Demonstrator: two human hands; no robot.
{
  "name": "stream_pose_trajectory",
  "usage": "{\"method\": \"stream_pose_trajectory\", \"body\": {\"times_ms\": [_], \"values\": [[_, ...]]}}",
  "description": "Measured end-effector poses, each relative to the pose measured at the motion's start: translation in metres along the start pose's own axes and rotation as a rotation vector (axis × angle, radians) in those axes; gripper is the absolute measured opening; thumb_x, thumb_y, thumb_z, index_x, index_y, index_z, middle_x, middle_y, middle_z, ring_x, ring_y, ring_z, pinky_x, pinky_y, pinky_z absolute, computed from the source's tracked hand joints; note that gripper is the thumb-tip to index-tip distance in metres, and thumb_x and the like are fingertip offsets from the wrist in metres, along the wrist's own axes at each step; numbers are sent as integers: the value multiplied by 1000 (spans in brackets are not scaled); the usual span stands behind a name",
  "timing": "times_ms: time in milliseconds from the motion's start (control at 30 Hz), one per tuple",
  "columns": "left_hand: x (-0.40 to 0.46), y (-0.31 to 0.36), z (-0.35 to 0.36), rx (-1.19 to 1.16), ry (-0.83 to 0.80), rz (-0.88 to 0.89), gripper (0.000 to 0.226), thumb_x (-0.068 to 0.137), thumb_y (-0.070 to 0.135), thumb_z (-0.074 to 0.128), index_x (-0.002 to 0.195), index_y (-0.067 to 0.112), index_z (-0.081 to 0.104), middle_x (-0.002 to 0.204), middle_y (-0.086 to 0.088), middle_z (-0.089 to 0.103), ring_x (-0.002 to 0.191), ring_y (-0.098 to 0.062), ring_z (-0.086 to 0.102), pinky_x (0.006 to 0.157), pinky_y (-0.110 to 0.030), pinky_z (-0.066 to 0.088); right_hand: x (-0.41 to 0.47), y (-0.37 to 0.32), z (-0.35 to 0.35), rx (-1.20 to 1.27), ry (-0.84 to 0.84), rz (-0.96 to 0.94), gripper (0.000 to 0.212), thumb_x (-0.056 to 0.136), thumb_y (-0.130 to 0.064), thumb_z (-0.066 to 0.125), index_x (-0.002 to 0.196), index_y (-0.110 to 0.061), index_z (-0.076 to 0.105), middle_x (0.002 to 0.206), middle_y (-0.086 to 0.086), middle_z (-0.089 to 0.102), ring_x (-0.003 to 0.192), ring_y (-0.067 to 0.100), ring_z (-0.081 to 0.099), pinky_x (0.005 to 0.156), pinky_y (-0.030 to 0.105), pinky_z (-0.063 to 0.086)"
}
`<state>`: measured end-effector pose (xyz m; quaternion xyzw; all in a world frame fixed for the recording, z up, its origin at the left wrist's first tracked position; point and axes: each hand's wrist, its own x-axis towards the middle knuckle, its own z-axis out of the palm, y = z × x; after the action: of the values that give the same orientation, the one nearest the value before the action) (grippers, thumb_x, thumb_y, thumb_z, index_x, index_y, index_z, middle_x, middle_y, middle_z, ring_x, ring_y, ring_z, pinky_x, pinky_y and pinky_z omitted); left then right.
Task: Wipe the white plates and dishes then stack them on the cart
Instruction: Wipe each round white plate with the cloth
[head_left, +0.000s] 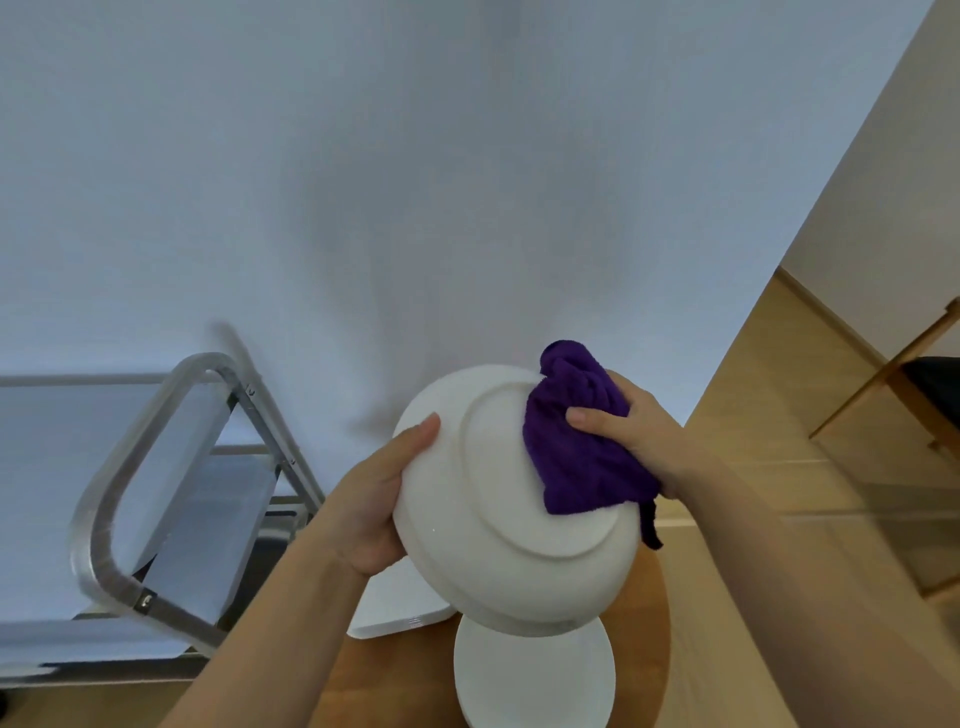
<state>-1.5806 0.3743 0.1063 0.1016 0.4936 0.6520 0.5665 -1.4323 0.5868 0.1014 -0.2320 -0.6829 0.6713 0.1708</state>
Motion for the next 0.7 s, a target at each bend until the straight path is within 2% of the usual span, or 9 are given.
{"method": "stream_pose_trajectory", "body": {"times_ms": [133,233,300,367,433,533,600,633,700], "values": [[2,-1,6,-102,83,115,66,66,43,70,125,16,57,113,-12,69,98,-30,68,73,-43,56,-15,18,18,115,184,20,48,67,-39,80,110,-31,61,101,-6,71,93,15,68,71,24,54],[5,-3,19,-132,129,223,65,63,43,66,123,20,56,105,-6,72,92,-26,70,69,-40,58,-25,29,45,200,420,37,41,77,-37,72,114,-29,57,102,-4,68,93,16,67,71,27,54],[11,-9,32,-100,202,286,54,64,44,66,114,25,58,94,-1,75,83,-20,72,67,-40,59,-29,33,64,181,527,36,40,83,-38,66,119,-26,53,105,-3,65,98,18,64,81,35,54],[16,-17,44,-49,270,345,29,75,39,65,100,27,61,83,4,75,74,-15,72,69,-40,58,-31,34,82,159,555,72,46,90,-44,56,129,-24,45,114,0,61,105,20,59,93,41,49],[18,-22,52,35,288,387,8,84,33,63,87,28,67,77,7,74,70,-11,71,69,-39,56,-34,39,93,206,559,135,52,94,-47,45,139,-23,34,124,2,55,112,21,54,99,41,45],[13,-24,51,149,260,403,20,87,29,61,70,29,72,71,10,73,66,-7,70,60,-28,55,-33,39,88,120,563,167,60,94,-48,45,146,-32,19,138,1,45,121,24,48,97,36,42],[7,-23,47,204,203,400,12,82,33,64,74,28,70,72,10,73,66,-6,70,54,-21,54,-25,36,72,152,566,131,67,94,-49,46,148,-39,8,149,-3,32,130,24,41,100,35,38],[3,-23,47,249,152,391,12,79,36,64,76,28,72,75,9,74,68,-6,70,55,-19,54,-18,34,64,169,573,110,66,94,-49,45,148,-39,9,151,-4,29,132,22,38,105,36,35],[0,-28,47,365,81,379,17,84,36,61,76,30,74,77,11,74,71,-3,69,55,-14,51,-4,27,56,91,577,48,60,95,-48,45,147,-33,21,149,-6,33,133,18,37,110,38,32]]}}
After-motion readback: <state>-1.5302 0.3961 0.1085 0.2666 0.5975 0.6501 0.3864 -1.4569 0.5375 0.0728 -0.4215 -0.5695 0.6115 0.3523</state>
